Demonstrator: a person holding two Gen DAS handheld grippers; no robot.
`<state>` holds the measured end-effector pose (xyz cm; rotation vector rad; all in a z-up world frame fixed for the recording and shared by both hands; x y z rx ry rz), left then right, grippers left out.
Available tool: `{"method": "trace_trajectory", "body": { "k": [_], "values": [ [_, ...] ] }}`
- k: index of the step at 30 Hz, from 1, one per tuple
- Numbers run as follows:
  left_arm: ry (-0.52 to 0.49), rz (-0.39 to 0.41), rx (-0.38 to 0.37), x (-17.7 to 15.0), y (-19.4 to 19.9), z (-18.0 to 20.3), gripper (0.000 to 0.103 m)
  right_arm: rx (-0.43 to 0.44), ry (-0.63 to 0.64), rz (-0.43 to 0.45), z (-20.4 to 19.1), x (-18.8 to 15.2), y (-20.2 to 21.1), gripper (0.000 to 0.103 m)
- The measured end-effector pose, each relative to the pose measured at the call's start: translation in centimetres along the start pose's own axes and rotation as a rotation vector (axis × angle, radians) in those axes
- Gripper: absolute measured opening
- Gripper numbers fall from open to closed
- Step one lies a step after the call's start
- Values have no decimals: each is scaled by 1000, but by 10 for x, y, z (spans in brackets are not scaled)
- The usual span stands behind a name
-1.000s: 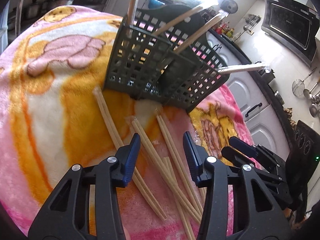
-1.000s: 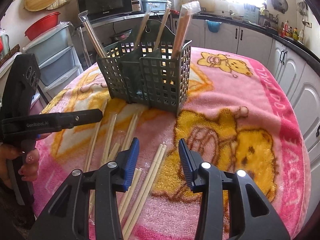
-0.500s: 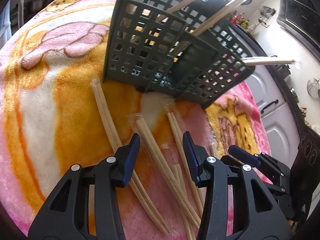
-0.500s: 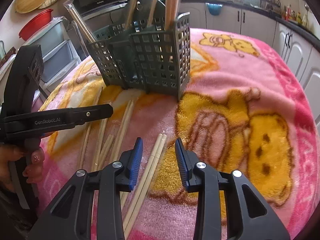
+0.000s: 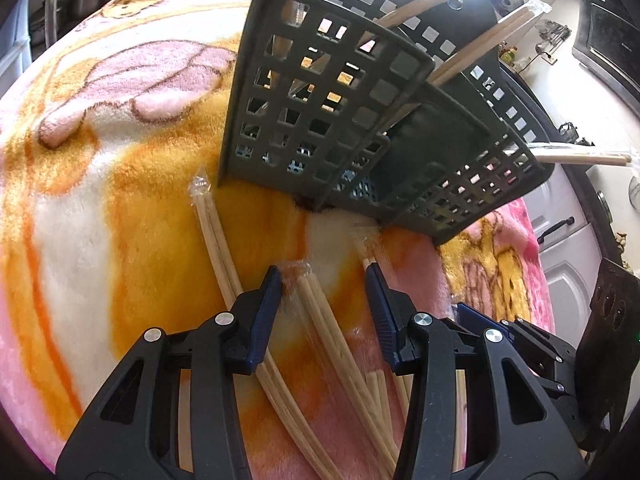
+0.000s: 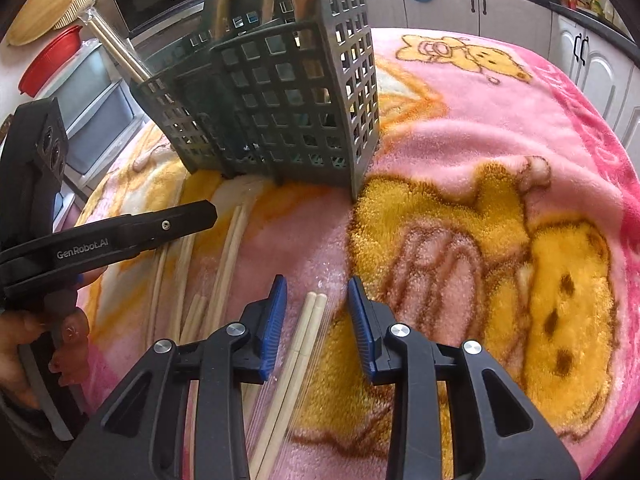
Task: Organize utensils
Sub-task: 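Lower both open tools toward the loose chopsticks beside the caddy, then close the left tool on a wrapped chopstick while the right tool grasps another chopstick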
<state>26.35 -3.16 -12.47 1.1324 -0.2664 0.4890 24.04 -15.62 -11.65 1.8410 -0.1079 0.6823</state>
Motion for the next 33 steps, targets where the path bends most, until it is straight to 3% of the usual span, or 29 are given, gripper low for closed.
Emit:
{"method": "trace_trajectory", "body": {
  "k": [5,9,12,19,24,33],
  "values": [
    [1,12,22,4,-1,-5,27,-3,3,-2,0,3,-2,29],
    [11,22,35,6,0,-12,12,-16,2,6,3,6,-3,18],
    [27,26,20,7,1,-18,8,-16,-1,13,6,8,-4,12],
    [69,56,-54,8,13,-23,4,5,-54,78,22,12,15,9],
    [40,118,-92,14,40,-15,4,18,-73,146,27,13,38,9],
    [-2,196,-151,17,81,5,3,32,-15,285,5,21,87,8]
  ]
}}
Point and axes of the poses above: each gripper's, at about its wrist camera, not at the fingertips, and y roughly against the way its jaws point, z to its right, x to its top, the point moved 8 cm from there along -y, roughly the way its jaws point, and after that the axes turned 2 degrees about -z, right-handed, at the moved point
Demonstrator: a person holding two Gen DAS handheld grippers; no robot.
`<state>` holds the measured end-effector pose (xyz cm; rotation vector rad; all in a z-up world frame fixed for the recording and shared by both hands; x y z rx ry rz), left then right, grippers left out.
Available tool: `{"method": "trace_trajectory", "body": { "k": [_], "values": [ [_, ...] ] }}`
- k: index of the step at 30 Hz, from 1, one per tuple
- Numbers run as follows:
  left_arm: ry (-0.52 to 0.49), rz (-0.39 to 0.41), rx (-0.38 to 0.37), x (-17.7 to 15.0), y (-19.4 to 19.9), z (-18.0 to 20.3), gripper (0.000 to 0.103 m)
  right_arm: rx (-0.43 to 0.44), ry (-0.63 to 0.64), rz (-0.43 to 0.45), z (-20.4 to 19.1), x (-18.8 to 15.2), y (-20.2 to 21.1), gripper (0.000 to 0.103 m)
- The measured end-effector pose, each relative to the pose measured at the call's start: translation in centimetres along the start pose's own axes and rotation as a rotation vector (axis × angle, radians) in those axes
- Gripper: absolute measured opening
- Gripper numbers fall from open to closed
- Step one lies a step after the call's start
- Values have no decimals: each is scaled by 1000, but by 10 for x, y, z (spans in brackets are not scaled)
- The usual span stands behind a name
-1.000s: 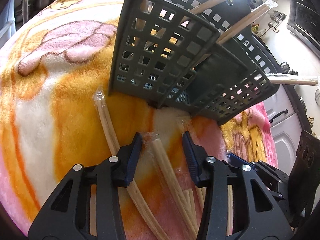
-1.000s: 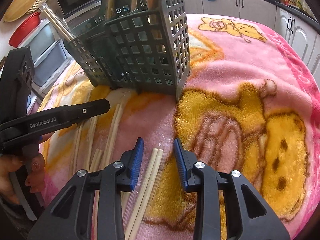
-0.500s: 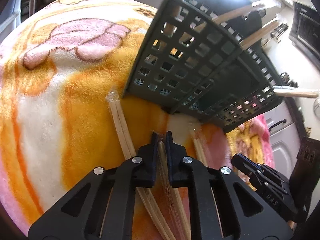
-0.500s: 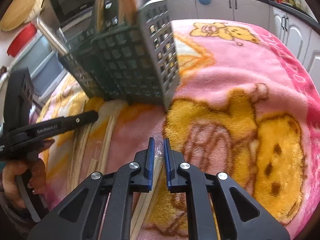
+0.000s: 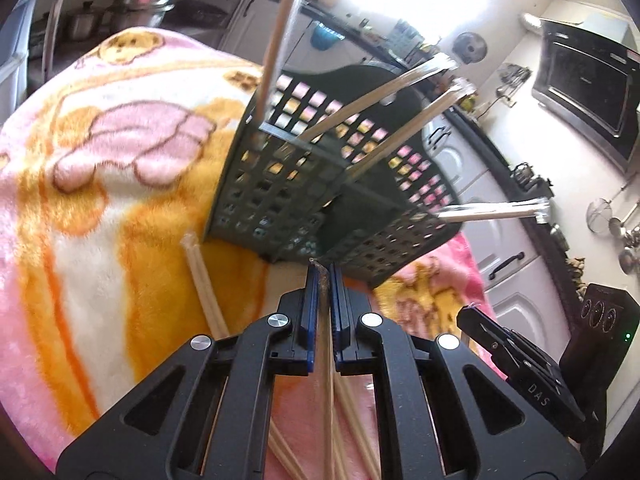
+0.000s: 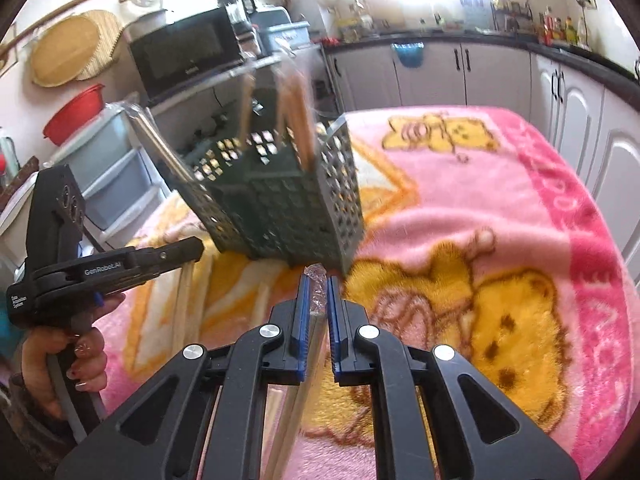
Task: Organize utensils
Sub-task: 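Close the left tool on a wrapped chopstick while the right tool grasps another chopstick, then lift both held chopsticks upright and carry them above the green caddy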
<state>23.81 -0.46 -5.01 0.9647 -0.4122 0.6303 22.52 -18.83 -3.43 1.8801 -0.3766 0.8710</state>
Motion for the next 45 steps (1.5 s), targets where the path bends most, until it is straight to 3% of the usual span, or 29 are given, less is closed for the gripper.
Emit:
{"method": "trace_trajectory", "body": {
  "k": [15,45],
  "values": [
    [-24,125,-48,19,45,31,3,57,72,139,-37,32,50,6],
    [-79,330,-112,67,120,59,3,166,235,328,-111,94,87,4]
  ]
}}
Point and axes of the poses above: each gripper's, at about its wrist camera, not at the fingertips, and y roughly against the way its jaws point, z to its right, x to its top, the point moved 8 cm from there along -y, roughly the way its jaws point, and after that the axes turned 2 degrees about -z, right-handed, at the moved point
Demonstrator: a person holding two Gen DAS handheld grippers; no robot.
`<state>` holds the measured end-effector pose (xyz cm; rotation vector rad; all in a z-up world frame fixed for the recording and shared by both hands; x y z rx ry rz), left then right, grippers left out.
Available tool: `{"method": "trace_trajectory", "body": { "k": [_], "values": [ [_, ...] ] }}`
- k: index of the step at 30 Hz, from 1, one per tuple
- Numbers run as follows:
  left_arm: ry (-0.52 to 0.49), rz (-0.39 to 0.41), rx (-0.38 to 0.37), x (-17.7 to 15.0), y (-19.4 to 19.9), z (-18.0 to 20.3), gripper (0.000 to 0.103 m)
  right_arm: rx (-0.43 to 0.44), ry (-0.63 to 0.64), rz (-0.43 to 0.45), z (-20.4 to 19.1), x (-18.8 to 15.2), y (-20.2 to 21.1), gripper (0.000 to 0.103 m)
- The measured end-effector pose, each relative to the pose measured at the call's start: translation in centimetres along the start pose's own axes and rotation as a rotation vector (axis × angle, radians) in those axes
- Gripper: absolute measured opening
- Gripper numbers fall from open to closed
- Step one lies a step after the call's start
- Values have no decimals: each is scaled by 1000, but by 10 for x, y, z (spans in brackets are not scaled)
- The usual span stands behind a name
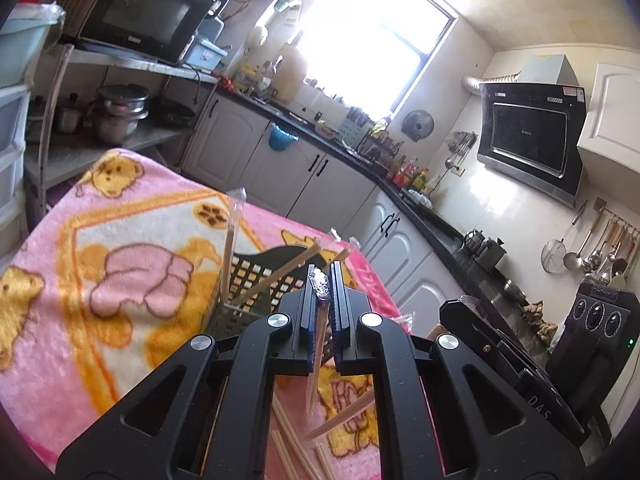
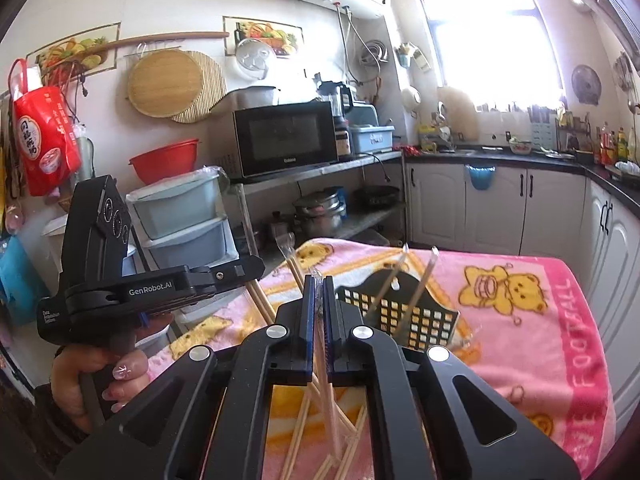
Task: Organize utensils
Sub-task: 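Lift both held chopsticks upright and carry them above the green caddy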
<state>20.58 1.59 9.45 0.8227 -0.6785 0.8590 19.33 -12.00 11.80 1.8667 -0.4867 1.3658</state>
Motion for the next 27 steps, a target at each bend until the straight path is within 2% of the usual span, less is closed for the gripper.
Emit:
{"method": "trace_trajectory", "body": {
  "k": [15,27],
  "values": [
    [-44,101,-8,46,14,14,3,-13,18,90,5,35,9,4],
    [-127,159,-23,81,13,41,3,-70,27,181,22,71,21,4]
  ]
}}
Point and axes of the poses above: each gripper's, at about its wrist camera, not at the fingertips, and y roughly against the way its jaws point, z to its right, x to its top, the point moved 8 cm from there along -y, roughly the way its jaws point, and after that the axes turned 2 degrees about -z, right-handed, at the moved point
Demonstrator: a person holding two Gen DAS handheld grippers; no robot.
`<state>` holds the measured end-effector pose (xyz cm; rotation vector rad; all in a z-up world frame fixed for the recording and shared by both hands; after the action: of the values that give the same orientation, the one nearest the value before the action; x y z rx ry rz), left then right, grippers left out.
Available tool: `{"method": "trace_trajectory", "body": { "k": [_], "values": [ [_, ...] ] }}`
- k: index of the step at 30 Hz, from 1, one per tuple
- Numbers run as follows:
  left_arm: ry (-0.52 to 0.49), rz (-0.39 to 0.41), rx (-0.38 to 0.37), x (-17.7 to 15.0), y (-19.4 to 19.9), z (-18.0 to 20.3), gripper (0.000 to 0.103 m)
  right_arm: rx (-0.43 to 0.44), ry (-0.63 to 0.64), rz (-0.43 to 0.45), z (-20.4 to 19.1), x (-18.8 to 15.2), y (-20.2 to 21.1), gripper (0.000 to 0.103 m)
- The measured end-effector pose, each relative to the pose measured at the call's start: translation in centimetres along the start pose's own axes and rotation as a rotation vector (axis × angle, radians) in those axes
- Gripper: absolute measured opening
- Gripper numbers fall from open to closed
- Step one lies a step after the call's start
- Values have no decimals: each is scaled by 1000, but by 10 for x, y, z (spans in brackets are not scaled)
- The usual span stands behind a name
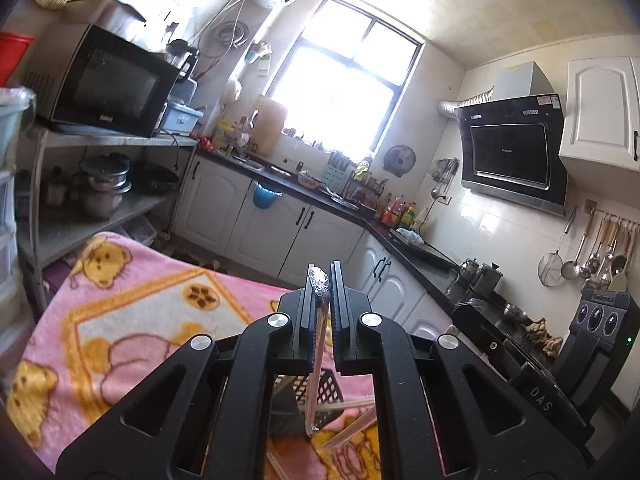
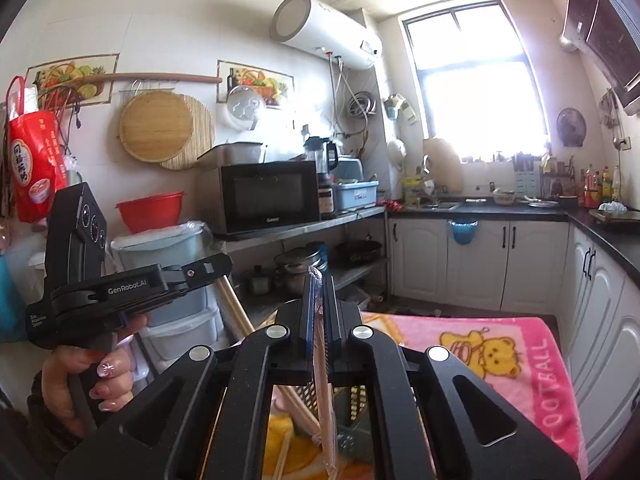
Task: Organize utensils
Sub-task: 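Lift both held chopsticks upright and carry them above the green caddy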
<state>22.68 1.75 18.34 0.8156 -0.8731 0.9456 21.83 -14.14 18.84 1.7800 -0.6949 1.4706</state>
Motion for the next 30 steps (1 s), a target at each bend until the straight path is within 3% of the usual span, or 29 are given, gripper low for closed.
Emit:
{"method": "trace_trajectory", "body": {
  "k": [15,30],
  "values": [
    [-85,51,15,30,-14,22,3,-60,8,98,24,36,3,4],
    [-106,9,64,21,-47,21,3,-115,72,164,36,59,-13,4]
  ]
}}
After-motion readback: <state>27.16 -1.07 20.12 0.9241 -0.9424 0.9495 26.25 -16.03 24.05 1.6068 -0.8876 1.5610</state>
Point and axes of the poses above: each gripper's, at about its wrist camera, not at the fingertips, and y roughly against the way its jaws point, z to its right, x to its top, the point moved 8 cm from there along -y, roughly the way its jaws point, and after that the axes turned 2 degrees about -z, right-handed, at the moved point
